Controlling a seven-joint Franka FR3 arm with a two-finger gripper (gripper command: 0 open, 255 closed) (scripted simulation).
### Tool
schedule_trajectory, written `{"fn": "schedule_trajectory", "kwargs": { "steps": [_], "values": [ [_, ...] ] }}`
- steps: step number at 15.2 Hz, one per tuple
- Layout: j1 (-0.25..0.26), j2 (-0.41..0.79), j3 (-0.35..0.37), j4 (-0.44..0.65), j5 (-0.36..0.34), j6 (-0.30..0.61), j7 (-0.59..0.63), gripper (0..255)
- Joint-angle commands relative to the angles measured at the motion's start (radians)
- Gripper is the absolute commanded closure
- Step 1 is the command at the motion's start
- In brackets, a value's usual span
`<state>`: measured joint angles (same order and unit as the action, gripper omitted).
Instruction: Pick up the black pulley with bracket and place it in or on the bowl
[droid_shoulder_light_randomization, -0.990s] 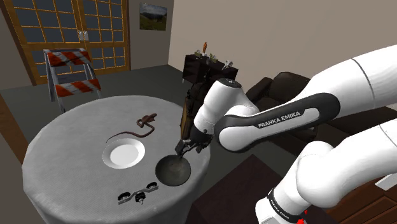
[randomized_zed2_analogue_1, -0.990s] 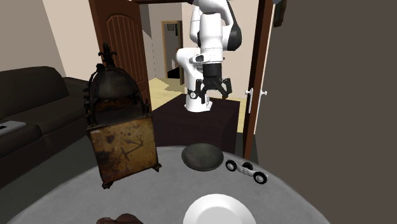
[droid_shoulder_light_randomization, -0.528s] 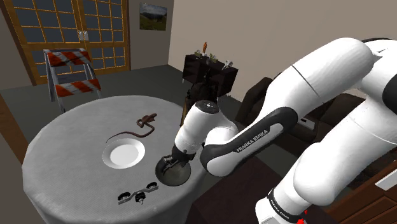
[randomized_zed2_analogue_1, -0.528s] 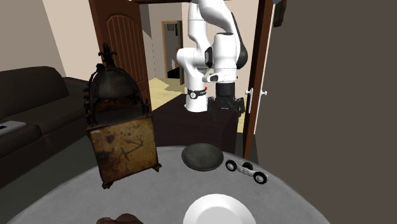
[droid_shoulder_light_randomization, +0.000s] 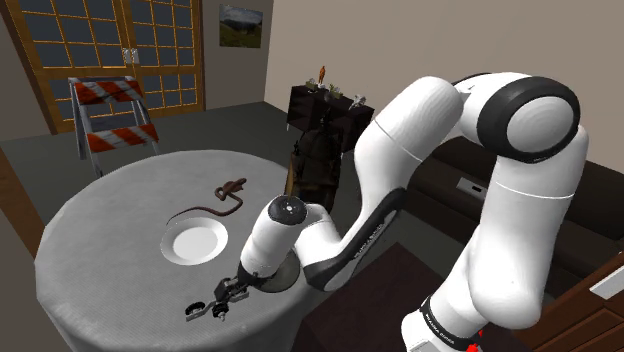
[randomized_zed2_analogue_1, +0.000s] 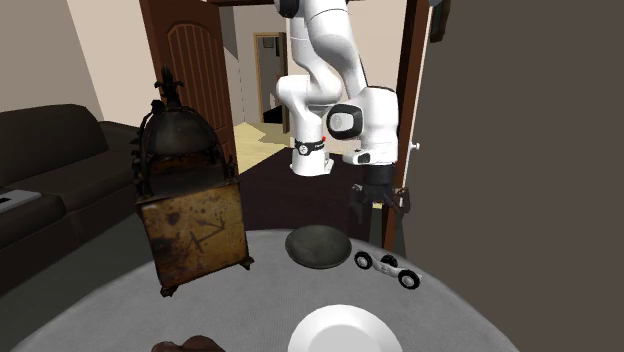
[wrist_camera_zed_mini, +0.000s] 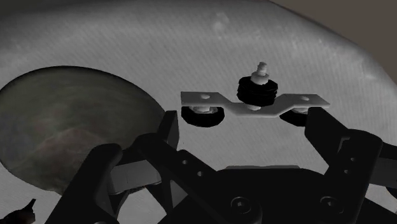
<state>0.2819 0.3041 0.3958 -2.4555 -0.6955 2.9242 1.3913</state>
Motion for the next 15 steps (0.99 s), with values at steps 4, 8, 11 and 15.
{"fn": "schedule_trajectory", "kwargs": {
  "steps": [4, 8, 11, 15],
  "values": [
    [0.212, 0.188, -0.176, 0.161, -0.205, 0.03, 0.221, 0],
    [0.253, 0.249, -0.226, 0.204, -0.25, 0.056, 0.264, 0],
    [0.281, 0.296, -0.261, 0.237, -0.278, 0.075, 0.292, 0],
    [0.287, 0.305, -0.267, 0.244, -0.282, 0.079, 0.297, 0]
  ]
}}
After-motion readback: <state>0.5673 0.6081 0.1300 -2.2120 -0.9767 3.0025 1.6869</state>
